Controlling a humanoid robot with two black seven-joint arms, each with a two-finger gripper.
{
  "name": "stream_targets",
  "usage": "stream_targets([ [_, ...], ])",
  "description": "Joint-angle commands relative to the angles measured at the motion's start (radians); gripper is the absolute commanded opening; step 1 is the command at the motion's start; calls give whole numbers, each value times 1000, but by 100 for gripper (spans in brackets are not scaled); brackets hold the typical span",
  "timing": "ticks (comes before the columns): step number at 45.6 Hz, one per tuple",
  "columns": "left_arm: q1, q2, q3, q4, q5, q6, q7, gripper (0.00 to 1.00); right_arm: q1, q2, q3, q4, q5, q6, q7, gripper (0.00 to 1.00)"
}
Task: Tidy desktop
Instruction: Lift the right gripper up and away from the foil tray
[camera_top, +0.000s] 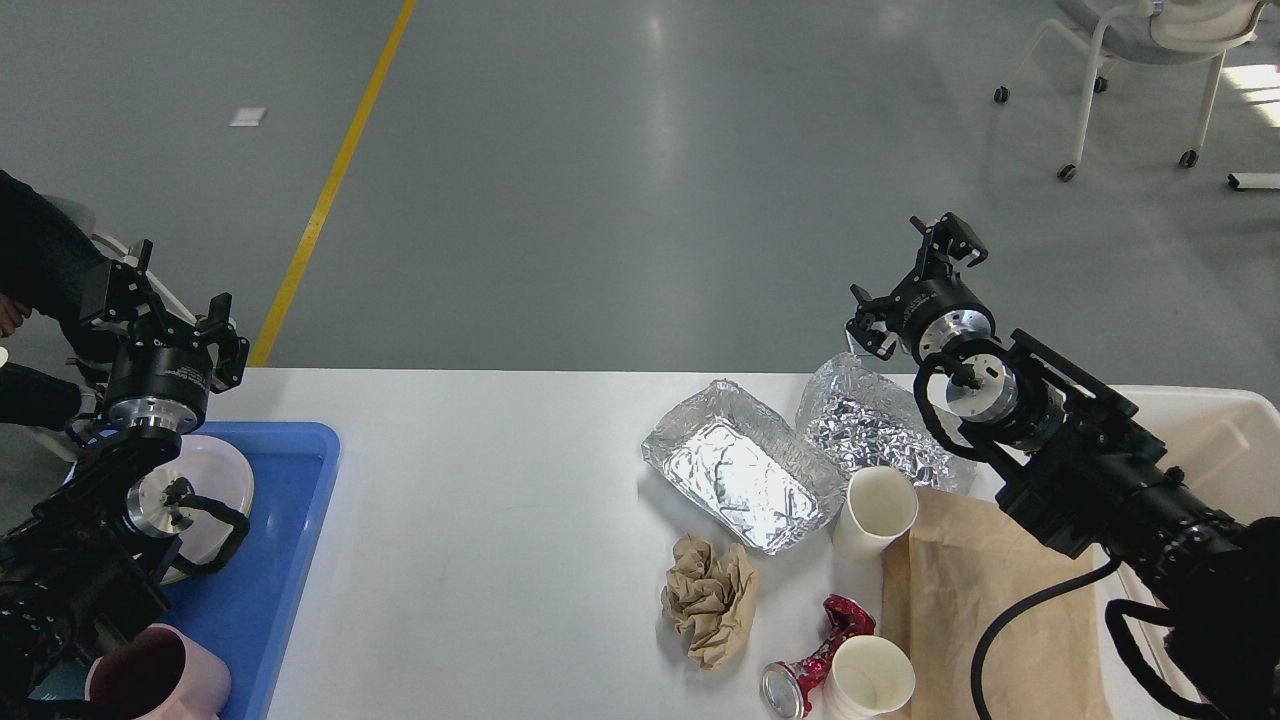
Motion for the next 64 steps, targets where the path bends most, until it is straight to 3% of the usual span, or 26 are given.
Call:
stream_targets([
  [1, -1, 0, 0, 0, 0, 0, 0, 97, 0, -33, 1, -7, -1, -5, 0, 100],
  [17, -1, 0, 0, 0, 0, 0, 0, 97, -21, -104, -9, -10, -1, -1, 0, 100],
  [45, 1, -6, -2, -2, -2, -5, -14, 97, -54, -72, -45, -8, -3, -1, 2, 100],
  [51, 10, -6, -11, 0, -11, -55, -131, 97, 20, -92, -254, -15, -26, -1, -1, 100],
  [57, 19, -14, -75, 0, -26, -107, -148, 97, 113, -171, -572, -4, -41, 3, -4, 100],
  [64, 42, -40, -150, 0, -23, -140, -149, 97, 251, -185, -1012, -2, -61, 10, -8, 100],
])
